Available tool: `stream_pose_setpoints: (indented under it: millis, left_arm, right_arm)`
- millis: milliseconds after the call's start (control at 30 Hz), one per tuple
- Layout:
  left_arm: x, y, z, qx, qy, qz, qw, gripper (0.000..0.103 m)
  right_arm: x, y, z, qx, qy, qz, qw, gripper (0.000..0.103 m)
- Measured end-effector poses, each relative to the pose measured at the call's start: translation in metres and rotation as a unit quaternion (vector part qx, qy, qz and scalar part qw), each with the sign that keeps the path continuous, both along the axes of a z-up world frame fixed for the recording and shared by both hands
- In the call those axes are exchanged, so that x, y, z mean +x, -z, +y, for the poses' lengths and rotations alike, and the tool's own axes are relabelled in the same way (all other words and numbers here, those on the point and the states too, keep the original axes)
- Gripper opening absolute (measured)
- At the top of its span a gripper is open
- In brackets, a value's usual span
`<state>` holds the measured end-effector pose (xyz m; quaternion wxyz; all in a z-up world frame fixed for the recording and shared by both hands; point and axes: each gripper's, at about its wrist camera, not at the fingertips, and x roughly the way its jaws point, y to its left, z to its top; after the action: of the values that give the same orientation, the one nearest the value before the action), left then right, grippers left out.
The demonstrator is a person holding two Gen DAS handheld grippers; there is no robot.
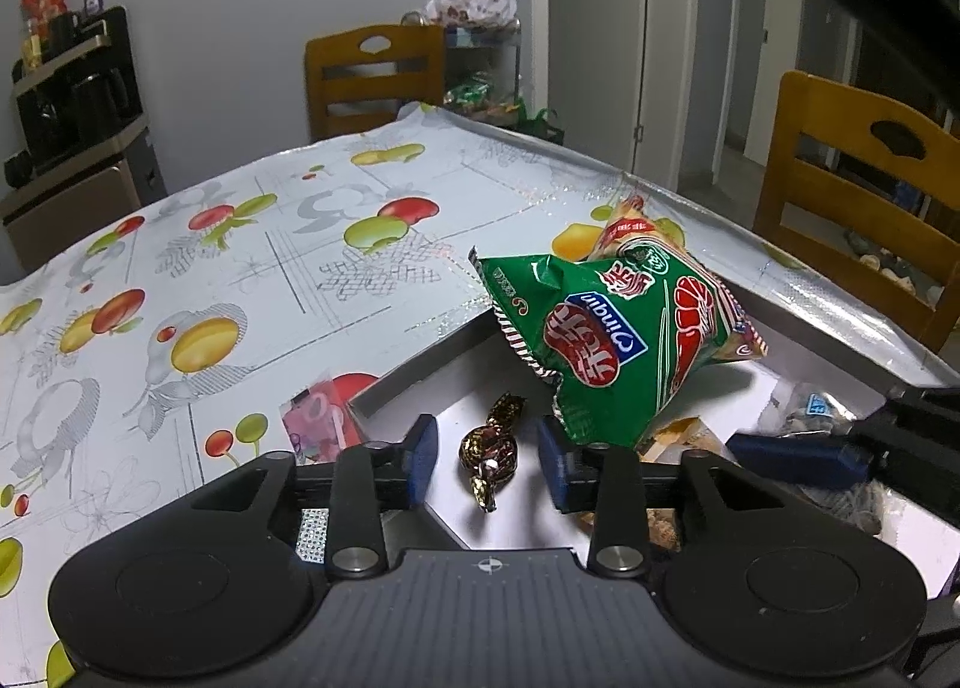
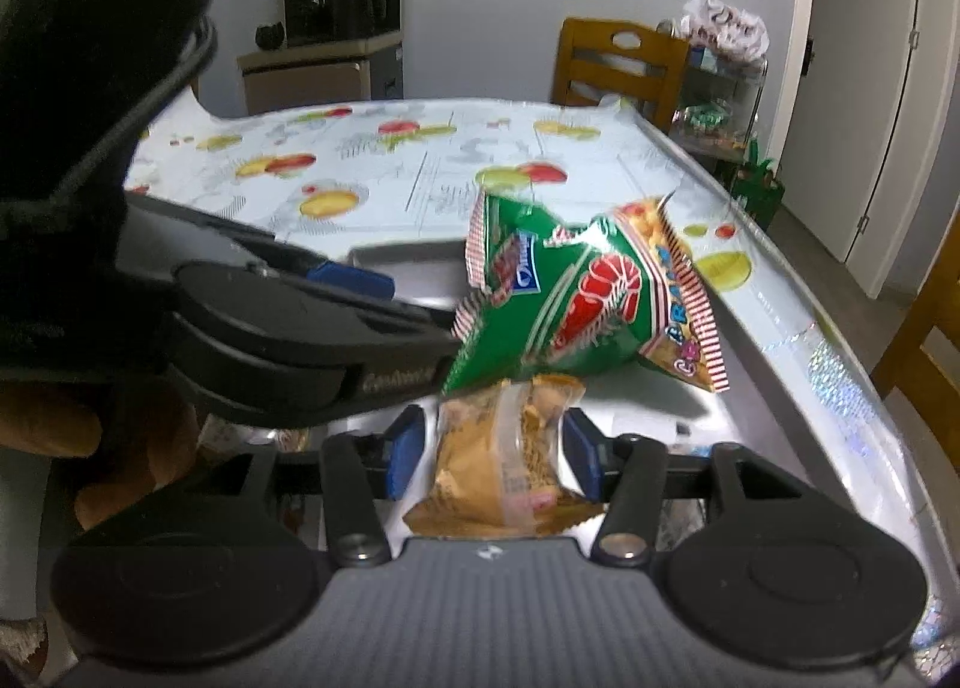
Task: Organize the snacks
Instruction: 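Open the right tool to drop the bread roll while the left tool drops the chocolate into the box, then move both open tools back toward the remaining snacks on the table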
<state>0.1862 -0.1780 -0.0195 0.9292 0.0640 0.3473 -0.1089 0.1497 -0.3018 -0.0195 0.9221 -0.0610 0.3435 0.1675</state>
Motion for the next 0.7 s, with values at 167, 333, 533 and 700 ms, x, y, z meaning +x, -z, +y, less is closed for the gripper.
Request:
stream_pose_setpoints:
  millis: [167,333,533,700]
  left_arm:
    - [-0.008,-0.007,0.002,-0.004,0.000,-0.011,0.9999,0.053]
    - [-0.018,-0.016,0.007,-0.014,-0.003,-0.022,0.9997,0.073]
    - [-0.032,-0.024,0.013,-0.020,0.002,-0.027,0.9995,0.077]
    - [-0.046,-0.029,0.023,-0.025,0.005,-0.031,0.9992,0.078]
  right_arm:
    - [-0.006,-0.011,-0.003,0.011,0.010,-0.013,1.000,0.075]
    - [-0.017,-0.020,-0.005,0.015,0.015,-0.014,1.000,0.076]
    - [-0.033,-0.027,-0.002,0.008,0.015,-0.018,1.000,0.077]
    - [-0.047,-0.037,-0.002,0.018,0.024,-0.024,0.999,0.077]
